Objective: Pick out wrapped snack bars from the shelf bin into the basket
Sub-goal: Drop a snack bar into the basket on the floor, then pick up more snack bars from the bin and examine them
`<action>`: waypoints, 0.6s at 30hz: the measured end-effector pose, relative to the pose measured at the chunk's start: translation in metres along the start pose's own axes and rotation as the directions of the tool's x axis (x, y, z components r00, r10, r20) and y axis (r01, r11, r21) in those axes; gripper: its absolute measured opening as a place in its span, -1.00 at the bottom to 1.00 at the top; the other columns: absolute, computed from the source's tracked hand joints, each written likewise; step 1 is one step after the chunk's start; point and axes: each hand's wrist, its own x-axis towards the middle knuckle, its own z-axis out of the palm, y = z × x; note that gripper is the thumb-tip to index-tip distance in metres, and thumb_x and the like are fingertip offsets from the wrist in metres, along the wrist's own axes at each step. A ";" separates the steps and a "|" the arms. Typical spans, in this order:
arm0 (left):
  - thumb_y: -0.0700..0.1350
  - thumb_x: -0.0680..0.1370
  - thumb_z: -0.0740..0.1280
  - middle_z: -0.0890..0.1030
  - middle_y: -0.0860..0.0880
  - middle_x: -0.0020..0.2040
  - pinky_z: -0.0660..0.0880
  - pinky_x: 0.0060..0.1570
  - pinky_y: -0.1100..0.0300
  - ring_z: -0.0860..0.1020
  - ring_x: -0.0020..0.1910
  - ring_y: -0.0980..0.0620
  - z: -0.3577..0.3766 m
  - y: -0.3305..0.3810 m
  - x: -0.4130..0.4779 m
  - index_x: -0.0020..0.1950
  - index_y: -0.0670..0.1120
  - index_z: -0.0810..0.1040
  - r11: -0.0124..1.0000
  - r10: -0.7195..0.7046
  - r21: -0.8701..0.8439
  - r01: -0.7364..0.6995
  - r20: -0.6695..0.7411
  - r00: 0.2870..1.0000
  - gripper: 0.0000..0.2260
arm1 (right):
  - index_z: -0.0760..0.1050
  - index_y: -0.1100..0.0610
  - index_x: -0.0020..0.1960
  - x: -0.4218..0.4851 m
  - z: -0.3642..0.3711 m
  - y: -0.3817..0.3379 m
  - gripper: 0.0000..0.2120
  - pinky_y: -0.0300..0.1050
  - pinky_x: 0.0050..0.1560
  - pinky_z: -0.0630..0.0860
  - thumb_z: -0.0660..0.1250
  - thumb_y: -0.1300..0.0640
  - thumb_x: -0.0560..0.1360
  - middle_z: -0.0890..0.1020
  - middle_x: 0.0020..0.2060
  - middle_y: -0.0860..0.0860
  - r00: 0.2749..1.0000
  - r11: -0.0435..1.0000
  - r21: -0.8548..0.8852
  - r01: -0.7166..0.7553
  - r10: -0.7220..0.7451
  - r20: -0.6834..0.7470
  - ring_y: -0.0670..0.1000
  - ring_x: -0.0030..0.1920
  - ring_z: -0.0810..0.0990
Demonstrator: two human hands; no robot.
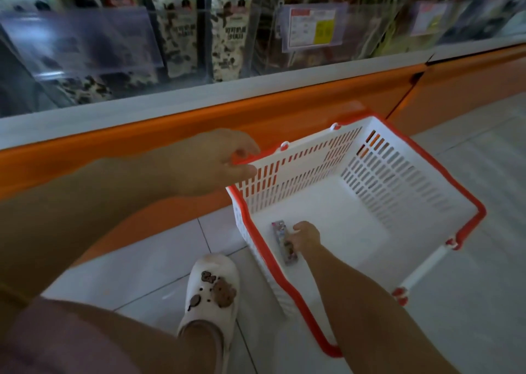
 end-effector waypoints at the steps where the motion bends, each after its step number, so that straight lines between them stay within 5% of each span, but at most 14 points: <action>1: 0.24 0.48 0.28 0.54 0.16 0.09 0.52 0.07 0.07 0.53 0.03 0.15 -0.003 0.003 -0.003 0.18 0.17 0.48 1.000 -0.002 -0.010 0.002 0.011 1.000 -0.68 | 0.49 0.23 0.11 -0.003 -0.006 -0.008 -0.79 -0.04 0.05 0.52 0.33 0.27 0.48 0.56 0.02 0.21 0.999 0.995 -0.086 0.045 -0.048 -0.025 0.17 -0.03 0.58; 3: 0.20 0.50 0.29 0.55 0.12 0.10 0.51 0.08 0.08 0.53 0.03 0.12 -0.012 0.014 -0.013 0.18 0.13 0.50 1.000 0.004 -0.025 -0.003 0.020 1.000 -0.69 | 0.52 0.22 0.06 -0.015 -0.025 -0.032 -0.85 -0.01 0.09 0.52 0.29 0.24 0.51 0.58 0.02 0.20 0.994 0.991 -0.083 0.109 -0.111 -0.013 0.15 0.00 0.58; 7: 0.10 0.54 0.27 0.50 0.17 0.10 0.46 -0.06 0.31 0.51 -0.01 0.20 -0.051 0.040 -0.046 0.23 0.11 0.48 0.995 0.072 -0.068 -0.071 0.009 0.997 -0.73 | 0.51 0.22 -0.05 -0.074 -0.063 -0.109 -0.92 -0.13 -0.24 0.56 0.25 0.25 0.52 0.62 -0.12 0.18 0.946 0.945 0.061 0.321 -0.323 0.014 0.03 -0.25 0.58; 12: -0.04 0.57 0.25 0.49 0.16 -0.08 0.34 -0.26 0.53 0.45 -0.23 0.29 -0.113 0.061 -0.108 0.17 -0.02 0.54 0.989 0.100 -0.094 -0.116 -0.164 0.981 -0.79 | 0.53 0.04 -0.15 -0.195 -0.090 -0.206 -0.88 -0.29 -0.41 0.52 0.28 0.17 0.54 0.64 -0.33 -0.04 0.694 0.693 0.135 0.708 -0.718 0.047 -0.10 -0.35 0.61; 18: -0.12 0.57 0.25 0.55 0.09 -0.22 0.42 -0.30 0.26 0.50 -0.27 0.18 -0.176 0.016 -0.183 -0.01 -0.03 0.59 0.987 -0.061 -0.158 -0.038 -0.574 0.816 -0.87 | 0.52 -0.03 -0.13 -0.313 -0.060 -0.303 -0.85 -0.22 -0.40 0.54 0.27 0.18 0.56 0.63 -0.26 -0.04 0.322 0.330 0.193 0.924 -0.944 0.075 -0.07 -0.36 0.63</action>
